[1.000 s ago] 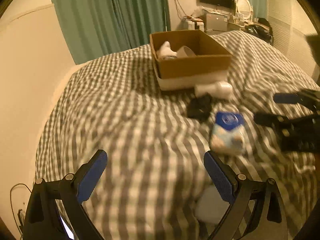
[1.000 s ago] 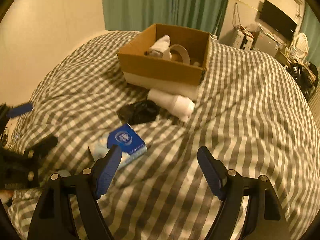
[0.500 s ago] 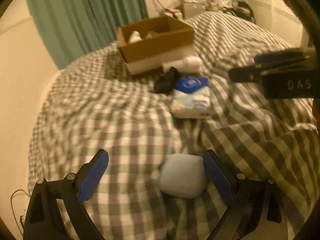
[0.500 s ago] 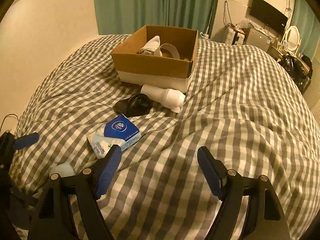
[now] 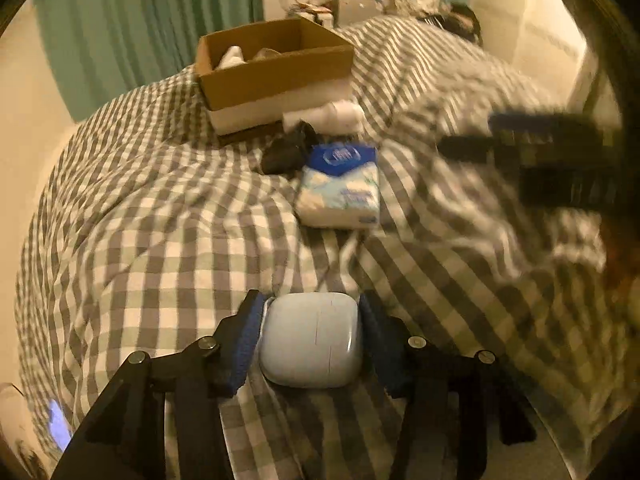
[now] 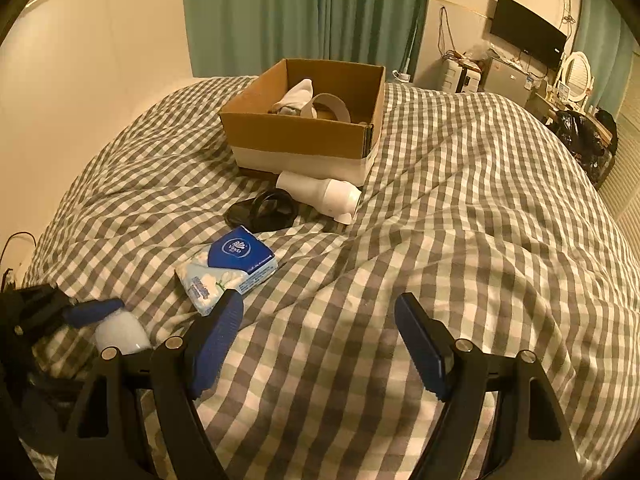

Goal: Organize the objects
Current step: 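Grasp the blue tissue pack with the right tool while the left tool holds the case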

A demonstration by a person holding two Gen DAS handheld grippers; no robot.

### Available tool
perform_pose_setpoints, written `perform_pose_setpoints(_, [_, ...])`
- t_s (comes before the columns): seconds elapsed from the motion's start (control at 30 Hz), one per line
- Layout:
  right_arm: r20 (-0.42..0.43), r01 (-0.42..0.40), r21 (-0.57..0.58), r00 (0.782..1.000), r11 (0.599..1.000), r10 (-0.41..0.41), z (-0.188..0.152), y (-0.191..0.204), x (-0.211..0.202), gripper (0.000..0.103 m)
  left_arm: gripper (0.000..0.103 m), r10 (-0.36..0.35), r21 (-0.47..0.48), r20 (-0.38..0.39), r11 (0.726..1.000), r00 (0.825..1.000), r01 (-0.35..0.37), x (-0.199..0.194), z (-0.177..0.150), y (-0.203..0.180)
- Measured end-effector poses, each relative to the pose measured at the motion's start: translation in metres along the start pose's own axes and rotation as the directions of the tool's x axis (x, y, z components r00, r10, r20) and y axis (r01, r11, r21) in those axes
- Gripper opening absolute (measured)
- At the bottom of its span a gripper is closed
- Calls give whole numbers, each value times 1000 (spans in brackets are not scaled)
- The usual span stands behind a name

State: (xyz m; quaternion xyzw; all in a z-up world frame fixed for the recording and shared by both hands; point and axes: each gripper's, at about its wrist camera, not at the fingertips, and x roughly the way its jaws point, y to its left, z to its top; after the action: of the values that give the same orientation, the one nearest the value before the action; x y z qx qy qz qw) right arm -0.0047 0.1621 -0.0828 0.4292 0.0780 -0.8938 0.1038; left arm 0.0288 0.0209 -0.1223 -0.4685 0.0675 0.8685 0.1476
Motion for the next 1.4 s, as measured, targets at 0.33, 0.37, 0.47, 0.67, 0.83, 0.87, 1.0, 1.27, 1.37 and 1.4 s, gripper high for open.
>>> perform_pose_setpoints(0.33, [-33,-20,-59,999,998,18,6,18,20,78,17,4,-88,37,996,999,0,0,29,38])
perform_pose_setpoints(0.37, [-36,-29,-65,999,997,27,7,19,22,78,17,3,-97,33,995,999,0,2,27,40])
perform_pose_setpoints(0.47, [-54,-58,-72,997,996,54,13,26,33,78,18,9,-114,32,993,999,-5,3,23,44])
perform_pose_setpoints(0.67, [-171,-159,-73,974,985,145,28,50,81,85,49,77,-120,38,990,996,-72,0,20,50])
perform_pose_setpoints(0.83, [-195,-196,-25,963,980,188,30,51,101,85,73,53,-156,46,987,998,-46,-1,17,60])
perform_pose_setpoints(0.87, [-186,-201,-21,963,979,193,30,50,100,62,73,53,-158,44,986,998,-46,-1,17,60])
perform_pose_setpoints(1.0, [-122,-197,-21,974,980,193,31,45,80,40,73,63,-142,50,988,997,-55,-3,17,57])
perform_pose_setpoints(1.27, [-46,-104,-58,994,993,101,22,28,28,31,74,-6,-54,80,999,997,10,-15,10,21])
perform_pose_setpoints(1.37, [-23,-110,-43,994,993,109,11,19,7,30,73,-12,-30,67,999,998,14,-14,5,10])
perform_pose_setpoints(1.4, [-18,-111,-35,994,993,111,7,16,2,30,73,-20,-26,62,999,998,22,-13,4,8])
